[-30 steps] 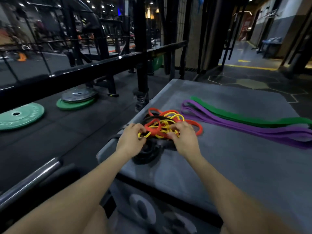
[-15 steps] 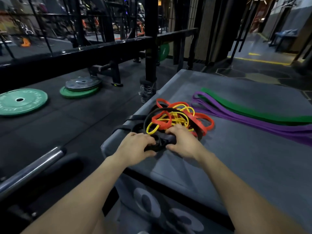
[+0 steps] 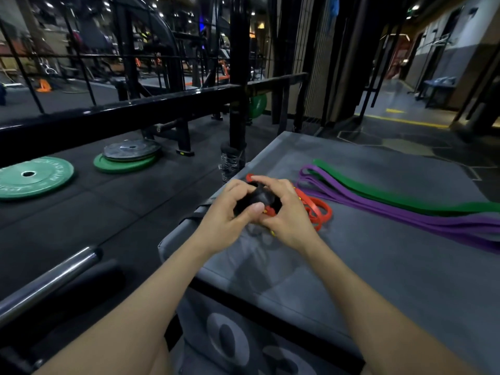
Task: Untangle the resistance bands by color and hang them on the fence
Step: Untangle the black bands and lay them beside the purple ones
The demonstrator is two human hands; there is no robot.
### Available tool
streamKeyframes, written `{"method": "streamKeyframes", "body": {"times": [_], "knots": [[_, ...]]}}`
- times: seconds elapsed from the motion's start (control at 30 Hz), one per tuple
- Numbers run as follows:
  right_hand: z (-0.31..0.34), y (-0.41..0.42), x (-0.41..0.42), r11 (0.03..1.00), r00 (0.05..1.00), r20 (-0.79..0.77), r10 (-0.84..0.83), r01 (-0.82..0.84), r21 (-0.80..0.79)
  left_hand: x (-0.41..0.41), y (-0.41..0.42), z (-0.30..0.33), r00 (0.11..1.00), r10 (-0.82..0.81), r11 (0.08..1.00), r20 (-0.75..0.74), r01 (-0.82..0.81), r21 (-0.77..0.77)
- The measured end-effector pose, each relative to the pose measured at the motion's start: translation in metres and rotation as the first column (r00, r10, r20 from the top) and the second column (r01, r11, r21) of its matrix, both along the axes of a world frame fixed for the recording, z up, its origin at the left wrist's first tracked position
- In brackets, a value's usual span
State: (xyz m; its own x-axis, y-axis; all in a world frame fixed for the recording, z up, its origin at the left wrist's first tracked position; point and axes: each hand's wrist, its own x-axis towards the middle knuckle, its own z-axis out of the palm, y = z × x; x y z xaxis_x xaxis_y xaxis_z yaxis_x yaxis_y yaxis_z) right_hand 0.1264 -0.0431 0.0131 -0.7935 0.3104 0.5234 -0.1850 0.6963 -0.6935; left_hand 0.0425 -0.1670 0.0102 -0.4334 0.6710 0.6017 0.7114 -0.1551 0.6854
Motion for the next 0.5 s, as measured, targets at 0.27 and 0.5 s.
{"method": "streamKeyframes", "body": {"times": [0.27,0.5], "knots": [[0.051,0.007,-0.010,0.995,0.999,-0.006,-0.049,0.049,0.082,-0.010,-0.002,0.016,0.945,0.220,0.959,0.241,-0.255,0.122],[0.120,0.017,-0.031,0.999,0.994,-0.096,-0.050,0.050,0.000,-0.033,0.021,0.062,0.936,0.340,0.939,0.087,-0.334,-0.082]]}}
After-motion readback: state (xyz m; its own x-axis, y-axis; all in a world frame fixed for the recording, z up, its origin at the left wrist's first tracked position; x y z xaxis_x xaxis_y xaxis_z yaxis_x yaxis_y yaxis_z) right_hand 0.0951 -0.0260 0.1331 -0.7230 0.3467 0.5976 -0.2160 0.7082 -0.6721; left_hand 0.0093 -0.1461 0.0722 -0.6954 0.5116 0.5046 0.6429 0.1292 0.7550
